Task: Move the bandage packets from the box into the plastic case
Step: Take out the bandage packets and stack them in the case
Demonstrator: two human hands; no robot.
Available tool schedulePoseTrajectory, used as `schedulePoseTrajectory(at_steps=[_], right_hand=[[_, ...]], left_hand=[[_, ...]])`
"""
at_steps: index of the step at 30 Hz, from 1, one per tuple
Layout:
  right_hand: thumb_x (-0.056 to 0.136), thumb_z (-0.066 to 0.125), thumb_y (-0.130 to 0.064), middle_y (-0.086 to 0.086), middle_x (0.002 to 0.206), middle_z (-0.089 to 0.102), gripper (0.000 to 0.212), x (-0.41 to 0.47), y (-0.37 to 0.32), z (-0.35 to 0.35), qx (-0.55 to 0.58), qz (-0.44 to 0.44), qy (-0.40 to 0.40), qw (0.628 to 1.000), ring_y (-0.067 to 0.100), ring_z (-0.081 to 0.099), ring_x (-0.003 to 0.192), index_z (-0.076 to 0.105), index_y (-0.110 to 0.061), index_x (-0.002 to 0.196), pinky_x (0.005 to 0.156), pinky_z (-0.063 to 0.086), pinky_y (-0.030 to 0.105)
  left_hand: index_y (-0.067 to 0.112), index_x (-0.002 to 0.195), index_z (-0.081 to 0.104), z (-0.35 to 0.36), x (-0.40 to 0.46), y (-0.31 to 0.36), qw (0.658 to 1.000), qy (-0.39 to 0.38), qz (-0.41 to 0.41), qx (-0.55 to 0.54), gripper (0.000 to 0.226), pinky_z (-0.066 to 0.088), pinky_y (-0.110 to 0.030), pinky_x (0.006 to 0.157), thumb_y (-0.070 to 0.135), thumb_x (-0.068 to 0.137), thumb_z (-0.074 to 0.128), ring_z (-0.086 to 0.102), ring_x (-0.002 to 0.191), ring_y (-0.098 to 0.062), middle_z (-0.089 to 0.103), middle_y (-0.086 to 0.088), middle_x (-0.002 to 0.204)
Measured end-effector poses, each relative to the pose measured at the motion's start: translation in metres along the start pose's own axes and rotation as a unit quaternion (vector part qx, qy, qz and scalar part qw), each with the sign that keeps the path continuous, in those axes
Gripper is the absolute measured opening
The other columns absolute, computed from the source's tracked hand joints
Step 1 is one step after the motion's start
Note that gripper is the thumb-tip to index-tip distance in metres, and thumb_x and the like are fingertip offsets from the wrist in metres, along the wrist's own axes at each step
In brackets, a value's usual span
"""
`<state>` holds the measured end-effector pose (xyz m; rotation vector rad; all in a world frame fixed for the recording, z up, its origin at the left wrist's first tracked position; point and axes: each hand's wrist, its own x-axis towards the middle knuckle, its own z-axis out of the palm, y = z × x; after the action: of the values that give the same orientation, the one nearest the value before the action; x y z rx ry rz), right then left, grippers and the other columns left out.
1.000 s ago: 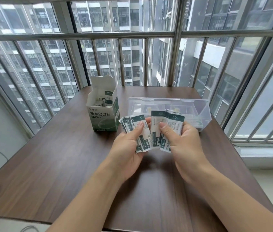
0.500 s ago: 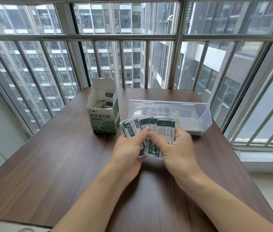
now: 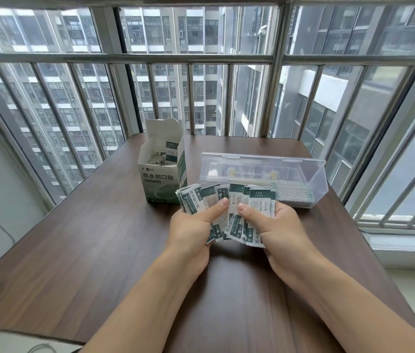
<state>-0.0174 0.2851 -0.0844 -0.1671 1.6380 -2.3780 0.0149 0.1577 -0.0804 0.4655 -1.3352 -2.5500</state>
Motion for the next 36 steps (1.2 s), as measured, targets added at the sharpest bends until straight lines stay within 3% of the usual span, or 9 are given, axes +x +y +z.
schedulePoseTrajectory(at_steps=[4,9,14,17,20,23,27,31,36], right_hand=[[0.089,0.066,0.006,0.017,0.102,0.077,0.022,-0.001,0.003,0.003,-0.030,-0.013,-0.008,0.999,0.034,0.074,0.096,0.070,0.001,0.110,0.081,0.062,0.039],[0.089,0.065,0.005,0.018,0.102,0.076,0.022,-0.001,-0.002,0.001,0.024,0.019,0.002,1.000,0.034,0.074,0.095,0.070,0.003,0.110,0.077,0.063,0.037],[0.088,0.067,0.005,0.019,0.101,0.076,0.022,-0.001,-0.004,0.000,0.025,0.028,0.008,0.999,0.033,0.074,0.095,0.070,0.004,0.109,0.073,0.063,0.034],[0.088,0.067,0.005,0.018,0.099,0.077,0.019,-0.001,-0.004,0.001,0.004,0.024,0.017,1.000,0.032,0.075,0.092,0.071,0.004,0.107,0.072,0.063,0.033],[0.088,0.068,0.006,0.017,0.097,0.077,0.017,0.000,-0.004,-0.001,-0.010,0.009,0.035,0.999,0.031,0.076,0.089,0.072,0.002,0.104,0.072,0.064,0.035],[0.089,0.068,0.004,0.015,0.098,0.078,0.017,-0.002,-0.004,-0.002,-0.032,0.006,0.029,0.999,0.030,0.076,0.091,0.072,0.001,0.106,0.075,0.063,0.036],[0.090,0.069,0.001,0.011,0.098,0.078,0.017,-0.004,-0.005,-0.002,-0.054,-0.013,0.034,0.998,0.026,0.076,0.092,0.072,-0.001,0.107,0.081,0.062,0.037],[0.091,0.067,0.002,0.010,0.098,0.078,0.017,-0.001,-0.007,-0.004,-0.028,-0.012,0.047,0.998,0.025,0.076,0.092,0.071,-0.003,0.106,0.076,0.063,0.032],[0.095,0.058,0.002,0.016,0.110,0.075,0.022,-0.004,-0.007,0.002,0.050,0.058,-0.040,0.996,0.028,0.074,0.098,0.070,0.002,0.114,0.076,0.063,0.035]], left_hand=[[-0.004,0.117,0.067,-0.002,-0.002,0.003,1.000,-0.022,-0.018,-0.009,0.031,0.061,-0.044,0.082,-0.001,0.087,0.066,0.070,0.102,-0.037,0.072,-0.023,0.110],[-0.002,0.121,0.066,-0.006,-0.001,0.003,0.997,-0.059,-0.045,-0.018,0.030,0.060,-0.039,0.077,0.001,0.091,0.060,0.071,0.098,-0.033,0.071,-0.022,0.113],[-0.002,0.118,0.067,-0.008,0.001,0.003,0.998,-0.048,-0.047,-0.009,0.031,0.061,-0.039,0.074,0.000,0.088,0.063,0.073,0.091,-0.031,0.072,-0.022,0.110],[-0.004,0.114,0.068,-0.008,0.002,0.002,0.999,-0.027,-0.019,0.015,0.029,0.063,-0.037,0.070,-0.004,0.086,0.066,0.074,0.088,-0.030,0.074,-0.022,0.105],[-0.003,0.106,0.071,-0.009,0.002,-0.002,0.994,0.006,0.072,0.081,0.026,0.062,-0.043,0.077,-0.011,0.081,0.069,0.074,0.090,-0.033,0.076,-0.018,0.099],[-0.001,0.101,0.072,-0.008,0.001,-0.004,0.989,0.018,0.106,0.100,0.026,0.062,-0.045,0.077,-0.013,0.078,0.072,0.074,0.088,-0.034,0.077,-0.016,0.094],[-0.002,0.103,0.072,-0.008,0.000,-0.003,0.994,0.011,0.083,0.073,0.028,0.062,-0.043,0.074,-0.011,0.076,0.074,0.074,0.088,-0.033,0.076,-0.017,0.096],[-0.003,0.108,0.071,-0.011,0.002,-0.002,0.998,0.010,0.038,0.041,0.030,0.062,-0.039,0.072,-0.006,0.079,0.073,0.074,0.091,-0.034,0.075,-0.019,0.100],[-0.002,0.115,0.068,-0.005,0.005,-0.006,0.999,0.015,0.002,0.035,0.028,0.062,-0.042,0.074,-0.004,0.088,0.066,0.072,0.093,-0.035,0.073,-0.024,0.105]])
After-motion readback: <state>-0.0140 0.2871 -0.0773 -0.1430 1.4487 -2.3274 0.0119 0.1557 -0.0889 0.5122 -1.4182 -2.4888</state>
